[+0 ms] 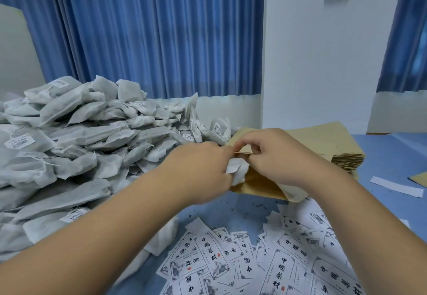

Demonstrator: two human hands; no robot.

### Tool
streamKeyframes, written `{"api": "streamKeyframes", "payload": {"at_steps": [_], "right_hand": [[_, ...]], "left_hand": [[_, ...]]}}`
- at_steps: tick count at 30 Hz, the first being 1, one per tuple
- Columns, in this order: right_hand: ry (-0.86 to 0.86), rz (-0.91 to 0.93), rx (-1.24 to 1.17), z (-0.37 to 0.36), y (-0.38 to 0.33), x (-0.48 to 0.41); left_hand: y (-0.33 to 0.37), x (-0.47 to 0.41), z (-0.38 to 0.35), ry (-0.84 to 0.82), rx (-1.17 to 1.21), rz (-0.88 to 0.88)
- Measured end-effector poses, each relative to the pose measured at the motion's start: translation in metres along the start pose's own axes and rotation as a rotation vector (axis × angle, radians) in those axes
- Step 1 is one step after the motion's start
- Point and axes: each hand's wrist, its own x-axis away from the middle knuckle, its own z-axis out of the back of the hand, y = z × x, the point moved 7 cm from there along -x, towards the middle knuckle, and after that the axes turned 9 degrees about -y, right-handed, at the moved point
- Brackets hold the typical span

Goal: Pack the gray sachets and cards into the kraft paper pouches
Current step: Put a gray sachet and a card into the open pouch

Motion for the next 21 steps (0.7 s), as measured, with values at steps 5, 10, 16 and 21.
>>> {"api": "streamKeyframes", "payload": {"at_steps": [5, 10, 16, 21], "right_hand": [[0.012, -0.009, -0.066, 0.005, 0.001, -0.001], [0.058, -0.036, -0.171, 0.010, 0.009, 0.000], [0.090, -0.083, -0.252, 0.011, 0.024, -0.001], [0.092, -0.054, -0.281, 0.012, 0.019, -0.003]], "left_hand": [[0.014, -0.009, 0.001, 0.030, -0.253, 0.174], [0.018, -0.011, -0.021, -0.168, 0.191, 0.109], [0.010, -0.010, -0.014, 0.019, 0.628, 0.094], [0.033, -0.006, -0.002, 0.233, -0.160, 0.016]]}}
